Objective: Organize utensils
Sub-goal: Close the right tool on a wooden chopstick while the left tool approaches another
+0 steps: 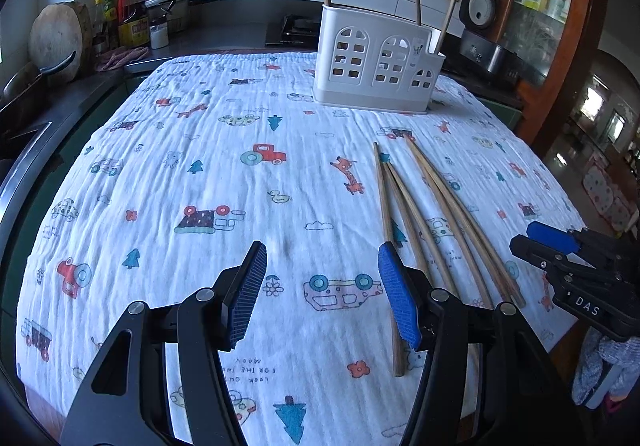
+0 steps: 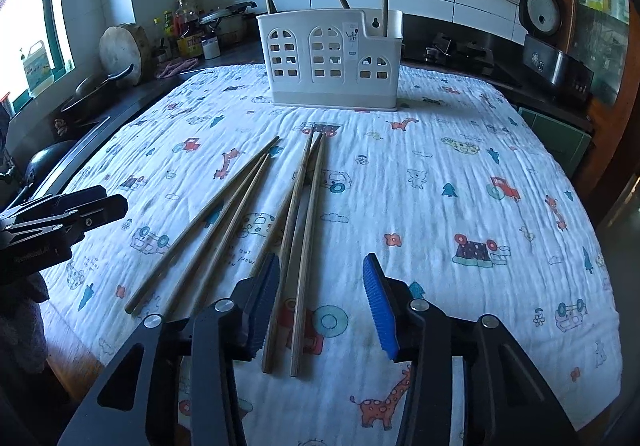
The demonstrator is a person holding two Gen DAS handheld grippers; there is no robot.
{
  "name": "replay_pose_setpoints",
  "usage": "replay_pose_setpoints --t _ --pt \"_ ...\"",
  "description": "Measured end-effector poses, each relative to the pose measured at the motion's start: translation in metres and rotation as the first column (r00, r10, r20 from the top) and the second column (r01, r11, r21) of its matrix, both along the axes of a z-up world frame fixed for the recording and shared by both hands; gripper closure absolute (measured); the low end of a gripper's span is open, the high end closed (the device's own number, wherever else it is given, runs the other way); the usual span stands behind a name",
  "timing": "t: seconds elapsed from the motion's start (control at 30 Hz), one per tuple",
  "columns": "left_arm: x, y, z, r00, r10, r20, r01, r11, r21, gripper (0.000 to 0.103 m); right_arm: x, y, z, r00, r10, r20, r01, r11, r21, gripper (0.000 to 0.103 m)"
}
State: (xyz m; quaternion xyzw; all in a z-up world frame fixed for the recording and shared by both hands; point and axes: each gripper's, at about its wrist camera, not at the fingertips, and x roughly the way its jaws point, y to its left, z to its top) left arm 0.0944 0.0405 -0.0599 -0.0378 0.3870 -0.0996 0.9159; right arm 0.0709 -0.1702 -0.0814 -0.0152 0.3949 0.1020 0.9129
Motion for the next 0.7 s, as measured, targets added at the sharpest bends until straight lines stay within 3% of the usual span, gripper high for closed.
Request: replay_pose_setpoints --t 0.37,0.7 --pt "-0.003 -0.001 -0.005 1.0 -0.003 -0.014 0.003 1.0 -0.005 0.045 0.001 -0.001 -0.009 0.999 0.016 -0.037 -0.015 0.999 0.038 0.08" --pt "-0.004 -0.008 -0.012 0.999 -0.027 -0.03 0.026 1.0 -0.002 0.045 0.005 0.005 -0.024 0.996 0.022 -0.082 -0.021 1.0 0.016 0.09"
